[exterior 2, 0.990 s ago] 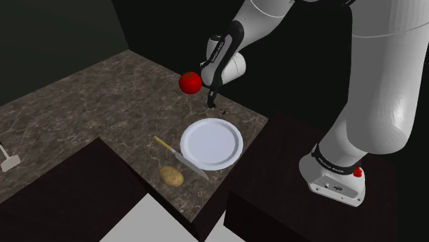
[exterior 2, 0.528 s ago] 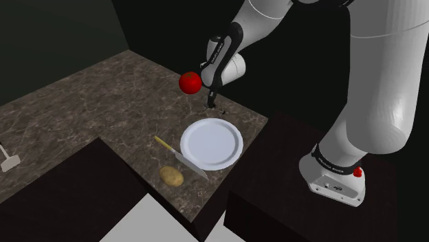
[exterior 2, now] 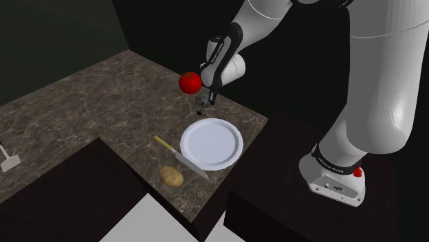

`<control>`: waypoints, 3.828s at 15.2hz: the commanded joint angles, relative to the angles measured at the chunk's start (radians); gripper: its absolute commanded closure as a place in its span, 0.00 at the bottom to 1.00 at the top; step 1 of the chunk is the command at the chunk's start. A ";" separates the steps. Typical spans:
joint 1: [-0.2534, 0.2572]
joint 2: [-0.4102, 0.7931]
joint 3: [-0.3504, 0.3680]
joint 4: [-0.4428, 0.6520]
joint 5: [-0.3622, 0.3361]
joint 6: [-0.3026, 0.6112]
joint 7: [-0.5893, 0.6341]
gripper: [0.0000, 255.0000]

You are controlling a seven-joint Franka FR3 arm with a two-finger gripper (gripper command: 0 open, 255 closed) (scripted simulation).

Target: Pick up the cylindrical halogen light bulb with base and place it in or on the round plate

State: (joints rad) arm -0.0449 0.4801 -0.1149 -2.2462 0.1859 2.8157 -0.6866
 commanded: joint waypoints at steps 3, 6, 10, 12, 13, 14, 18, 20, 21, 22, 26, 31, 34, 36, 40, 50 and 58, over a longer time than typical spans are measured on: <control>0.002 0.001 0.001 -0.004 0.001 0.005 0.002 1.00; 0.012 -0.038 -0.011 -0.013 -0.010 -0.026 0.011 1.00; 0.024 -0.090 -0.027 -0.022 -0.027 -0.069 0.025 1.00; 0.029 -0.115 -0.035 -0.025 -0.037 -0.090 0.032 1.00; 0.032 -0.128 -0.038 -0.026 -0.041 -0.102 0.035 1.00; 0.035 -0.140 -0.041 -0.027 -0.046 -0.113 0.039 1.00; 0.043 -0.188 -0.054 -0.029 -0.065 -0.159 0.053 1.00; 0.046 -0.206 -0.057 -0.029 -0.072 -0.176 0.058 1.00; 0.064 -0.227 -0.057 -0.060 -0.082 -0.165 0.083 1.00; 0.081 -0.247 -0.055 -0.090 -0.091 -0.154 0.109 1.00; 0.151 -0.326 -0.044 -0.202 -0.136 -0.119 0.224 1.00; 0.231 -0.413 -0.013 -0.317 -0.198 -0.090 0.388 1.00; 0.274 -0.459 0.019 -0.373 -0.233 -0.080 0.493 1.00; 0.303 -0.485 0.044 -0.405 -0.252 -0.077 0.564 1.00; 0.312 -0.448 0.055 -0.417 -0.260 -0.028 0.594 1.00; 0.313 -0.282 0.053 -0.405 -0.264 0.126 0.601 1.00; 0.311 -0.254 0.054 -0.401 -0.265 0.149 0.603 1.00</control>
State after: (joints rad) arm 0.2748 0.2019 -0.0633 -2.6507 -0.0817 3.1467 -0.0787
